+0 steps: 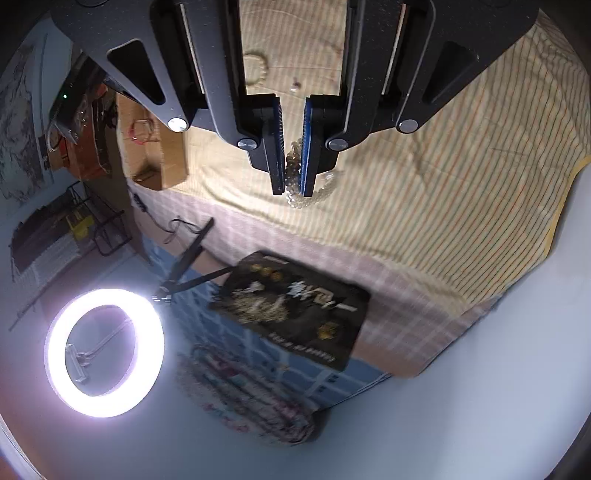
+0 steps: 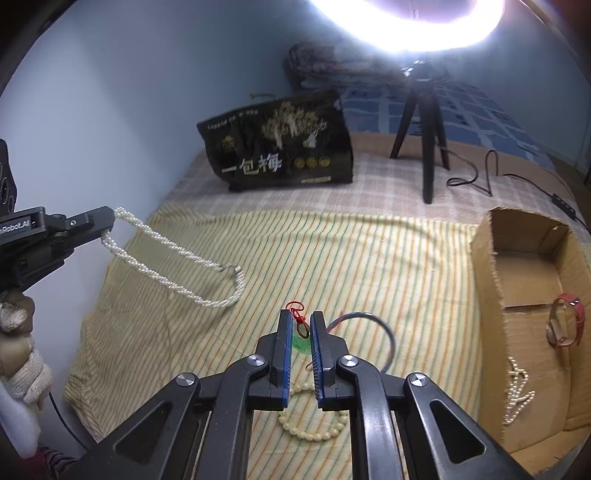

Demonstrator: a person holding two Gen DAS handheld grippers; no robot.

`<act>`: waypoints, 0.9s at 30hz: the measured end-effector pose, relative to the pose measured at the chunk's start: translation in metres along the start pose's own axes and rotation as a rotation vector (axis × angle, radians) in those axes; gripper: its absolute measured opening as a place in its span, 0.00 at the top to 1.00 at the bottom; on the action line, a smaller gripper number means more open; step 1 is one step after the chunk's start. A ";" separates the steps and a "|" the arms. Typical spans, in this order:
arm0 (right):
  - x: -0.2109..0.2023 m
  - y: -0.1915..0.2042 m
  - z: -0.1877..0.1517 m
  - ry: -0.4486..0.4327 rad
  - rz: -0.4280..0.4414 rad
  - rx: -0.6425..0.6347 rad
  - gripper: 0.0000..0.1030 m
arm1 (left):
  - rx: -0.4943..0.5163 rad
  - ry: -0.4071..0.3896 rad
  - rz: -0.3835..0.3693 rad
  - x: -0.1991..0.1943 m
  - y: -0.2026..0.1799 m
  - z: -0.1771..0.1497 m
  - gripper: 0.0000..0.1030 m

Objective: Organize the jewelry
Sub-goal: 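Carry the pendant and necklace into the box and open both grippers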

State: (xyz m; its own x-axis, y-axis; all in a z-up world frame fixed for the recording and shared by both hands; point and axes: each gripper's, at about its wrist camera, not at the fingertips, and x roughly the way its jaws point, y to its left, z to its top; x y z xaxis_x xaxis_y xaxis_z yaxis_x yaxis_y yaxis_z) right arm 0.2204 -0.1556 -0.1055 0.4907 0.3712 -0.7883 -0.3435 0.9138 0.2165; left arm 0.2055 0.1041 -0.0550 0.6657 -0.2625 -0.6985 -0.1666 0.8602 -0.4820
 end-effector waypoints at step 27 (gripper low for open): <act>-0.102 -0.118 -0.026 -0.137 -0.102 0.147 0.93 | 0.194 0.016 -0.219 0.005 -0.153 -0.026 0.95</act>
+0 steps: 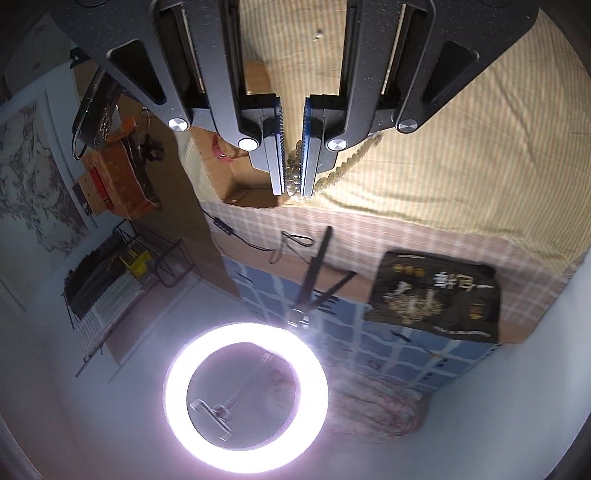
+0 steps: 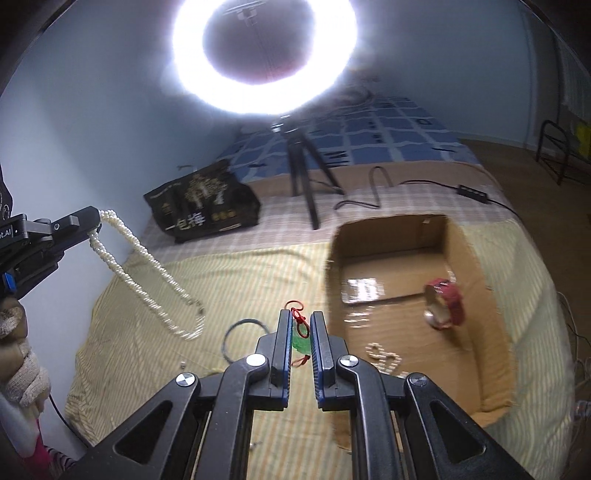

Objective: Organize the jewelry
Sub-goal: 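Carry the pendant and necklace into the box and open both grippers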

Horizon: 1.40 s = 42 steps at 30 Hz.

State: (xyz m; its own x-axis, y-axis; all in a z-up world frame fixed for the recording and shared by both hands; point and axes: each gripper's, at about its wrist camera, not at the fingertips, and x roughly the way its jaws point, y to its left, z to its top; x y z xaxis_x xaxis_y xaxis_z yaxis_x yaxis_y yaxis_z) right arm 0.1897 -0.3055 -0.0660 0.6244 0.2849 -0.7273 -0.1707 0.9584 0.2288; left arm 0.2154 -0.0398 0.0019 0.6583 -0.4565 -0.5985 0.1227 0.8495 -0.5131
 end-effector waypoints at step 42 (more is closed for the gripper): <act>-0.028 -0.119 -0.029 0.015 -0.089 0.157 0.36 | 0.162 0.167 -0.014 0.144 -0.124 -0.014 0.72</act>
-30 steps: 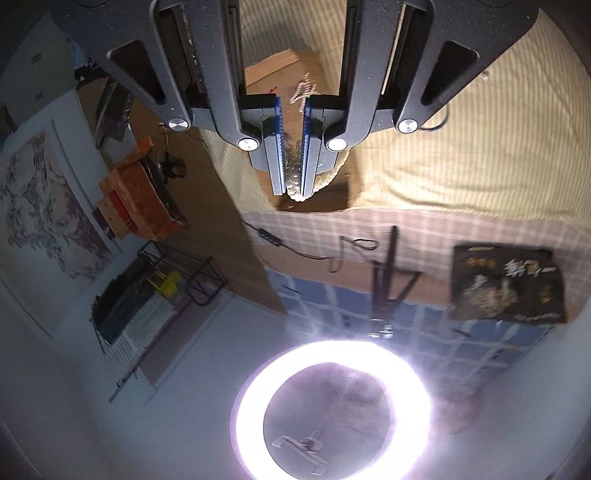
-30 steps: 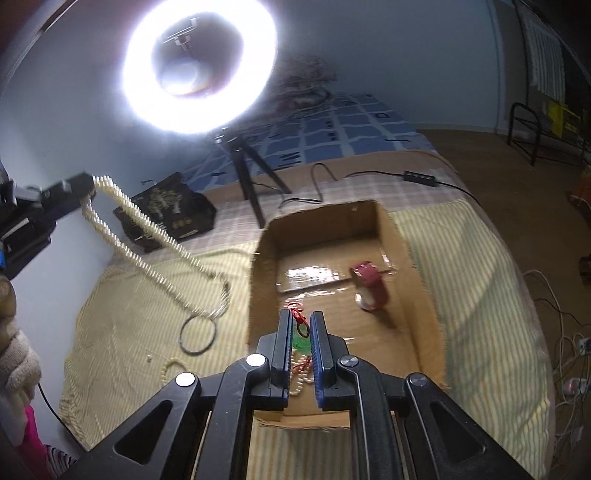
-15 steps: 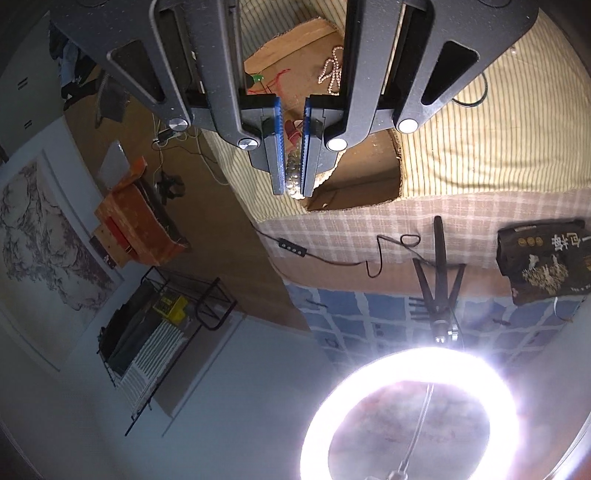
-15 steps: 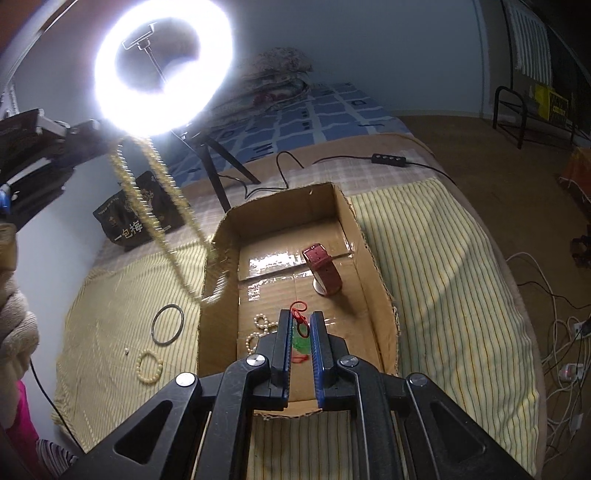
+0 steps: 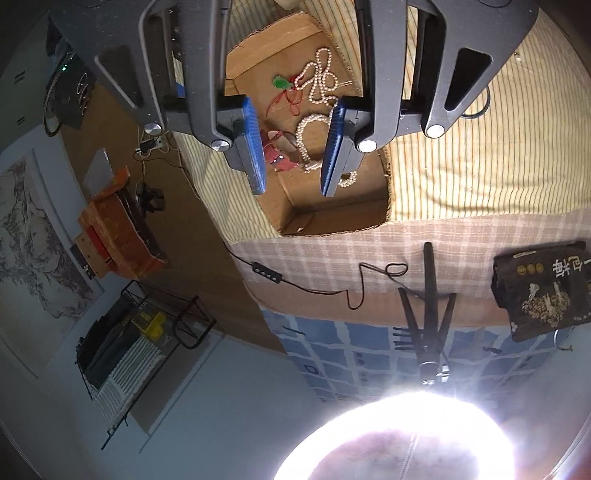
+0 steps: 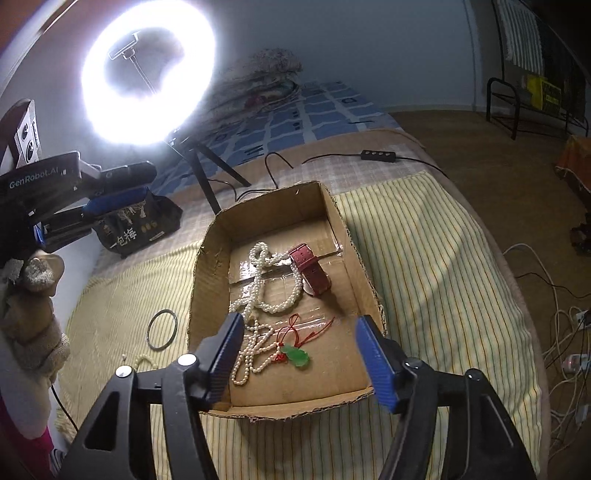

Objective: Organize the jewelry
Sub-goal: 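Carry the pendant and necklace into the box and open both grippers, then move both tools back toward the loose pearl earring and bead bracelet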

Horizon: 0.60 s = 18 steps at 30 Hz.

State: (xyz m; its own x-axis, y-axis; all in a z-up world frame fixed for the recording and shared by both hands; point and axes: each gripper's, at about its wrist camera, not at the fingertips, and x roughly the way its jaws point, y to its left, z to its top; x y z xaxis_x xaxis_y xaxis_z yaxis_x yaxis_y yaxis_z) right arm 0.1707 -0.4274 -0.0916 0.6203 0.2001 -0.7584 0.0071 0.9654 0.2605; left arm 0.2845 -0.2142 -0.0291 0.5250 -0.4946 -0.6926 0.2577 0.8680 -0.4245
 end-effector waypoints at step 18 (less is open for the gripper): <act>-0.008 0.036 0.010 -0.054 0.052 -0.006 0.28 | 0.007 -0.066 0.127 -0.061 0.052 -0.006 0.72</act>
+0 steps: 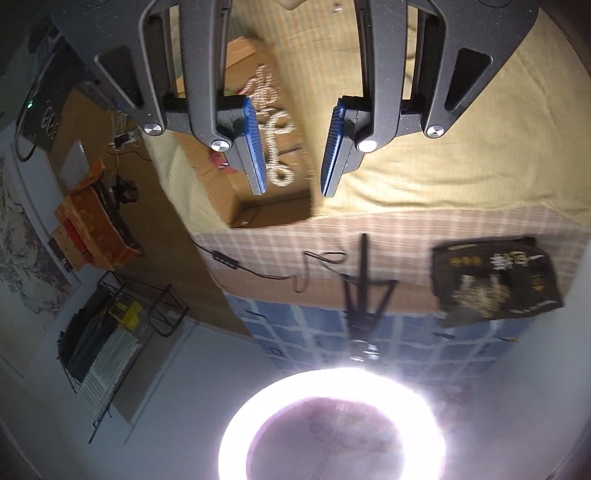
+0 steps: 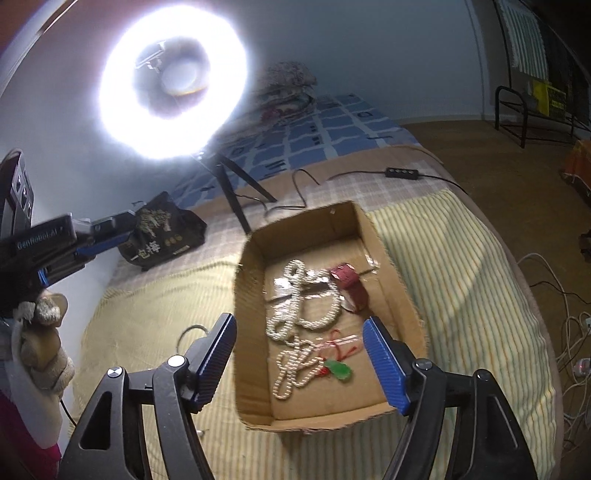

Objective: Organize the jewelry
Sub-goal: 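Move both tools back toward the loose pearl earring and bead bracelet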

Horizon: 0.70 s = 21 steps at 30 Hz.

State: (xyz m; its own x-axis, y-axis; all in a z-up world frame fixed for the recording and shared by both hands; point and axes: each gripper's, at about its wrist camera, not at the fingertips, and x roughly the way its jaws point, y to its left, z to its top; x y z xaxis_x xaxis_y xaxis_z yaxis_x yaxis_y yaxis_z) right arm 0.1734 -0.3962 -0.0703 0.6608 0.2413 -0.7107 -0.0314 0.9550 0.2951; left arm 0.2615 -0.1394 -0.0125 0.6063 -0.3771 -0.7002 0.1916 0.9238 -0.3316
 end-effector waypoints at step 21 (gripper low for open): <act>0.052 0.100 -0.010 0.105 0.131 -0.128 0.28 | -0.075 0.021 0.188 -0.055 0.141 -0.060 0.69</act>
State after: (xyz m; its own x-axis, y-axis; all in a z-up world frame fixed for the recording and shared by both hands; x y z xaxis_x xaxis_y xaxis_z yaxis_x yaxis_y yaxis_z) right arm 0.1965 -0.2868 -0.0842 0.5631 0.3753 -0.7363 -0.2111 0.9267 0.3109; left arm 0.2085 0.0072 -0.0587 0.6097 -0.2008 -0.7667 0.0186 0.9707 -0.2395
